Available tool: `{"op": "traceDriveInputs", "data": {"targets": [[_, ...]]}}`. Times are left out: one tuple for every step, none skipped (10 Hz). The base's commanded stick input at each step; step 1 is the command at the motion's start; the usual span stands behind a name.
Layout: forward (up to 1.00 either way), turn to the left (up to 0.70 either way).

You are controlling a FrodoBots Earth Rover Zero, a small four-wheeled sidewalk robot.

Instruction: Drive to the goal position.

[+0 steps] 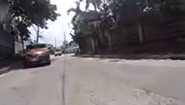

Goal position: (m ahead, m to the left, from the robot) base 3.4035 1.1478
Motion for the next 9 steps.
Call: {"op": "traceDriveInputs", "data": {"targets": [[1.00, 0.00], [1.00, 0.00], [1.00, 0.00], [1.00, 0.00], [1.00, 0.05], [1.00, 0.09], [1.00, 0.14], [1.00, 0.19], [1.00, 0.23]]}}
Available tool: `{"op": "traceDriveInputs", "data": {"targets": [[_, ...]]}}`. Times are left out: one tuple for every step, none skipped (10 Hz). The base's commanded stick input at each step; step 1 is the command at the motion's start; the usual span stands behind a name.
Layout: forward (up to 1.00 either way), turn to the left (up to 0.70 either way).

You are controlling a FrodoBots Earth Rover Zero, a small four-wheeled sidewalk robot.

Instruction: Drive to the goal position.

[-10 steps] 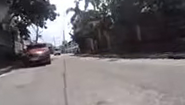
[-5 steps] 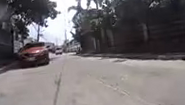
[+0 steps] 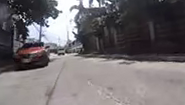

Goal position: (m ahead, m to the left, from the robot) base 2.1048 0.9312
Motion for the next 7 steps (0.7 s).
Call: {"op": "traceDriveInputs", "data": {"targets": [[1.00, 0.28], [1.00, 0.32], [1.00, 0.37], [1.00, 0.40], [1.00, 0.35], [1.00, 0.15], [1.00, 0.15]]}}
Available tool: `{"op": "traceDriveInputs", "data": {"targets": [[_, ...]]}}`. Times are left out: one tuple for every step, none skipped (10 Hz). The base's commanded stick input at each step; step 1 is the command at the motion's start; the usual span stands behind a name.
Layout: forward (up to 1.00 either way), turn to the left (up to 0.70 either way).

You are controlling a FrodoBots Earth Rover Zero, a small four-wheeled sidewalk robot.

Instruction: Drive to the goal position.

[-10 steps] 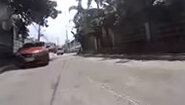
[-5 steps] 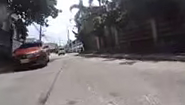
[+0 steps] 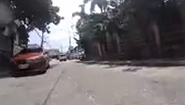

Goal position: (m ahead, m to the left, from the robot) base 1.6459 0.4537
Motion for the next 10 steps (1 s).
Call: {"op": "traceDriveInputs", "data": {"targets": [[1.00, 0.15], [1.00, 0.15], [1.00, 0.15], [1.00, 0.15], [1.00, 0.15], [1.00, 0.15], [1.00, 0.15], [1.00, 0.15], [1.00, 0.15], [1.00, 0.15]]}}
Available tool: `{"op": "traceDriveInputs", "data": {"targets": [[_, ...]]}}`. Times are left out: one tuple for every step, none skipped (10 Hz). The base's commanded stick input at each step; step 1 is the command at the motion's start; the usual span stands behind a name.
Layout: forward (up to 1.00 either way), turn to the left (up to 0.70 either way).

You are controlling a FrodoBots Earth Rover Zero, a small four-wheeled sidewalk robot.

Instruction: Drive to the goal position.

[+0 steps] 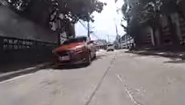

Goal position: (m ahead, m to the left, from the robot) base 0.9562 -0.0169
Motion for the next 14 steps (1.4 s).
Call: {"op": "traceDriveInputs", "data": {"targets": [[1.00, 0.15], [1.00, -0.01], [1.00, -0.21], [0.97, -0.32], [0.87, -0.29], [0.78, -0.26], [0.68, -0.23], [0.59, -0.19], [0.50, -0.16], [0.40, -0.13], [0.31, -0.10], [0.21, -0.07], [0.12, -0.04], [0.02, -0.01]]}}
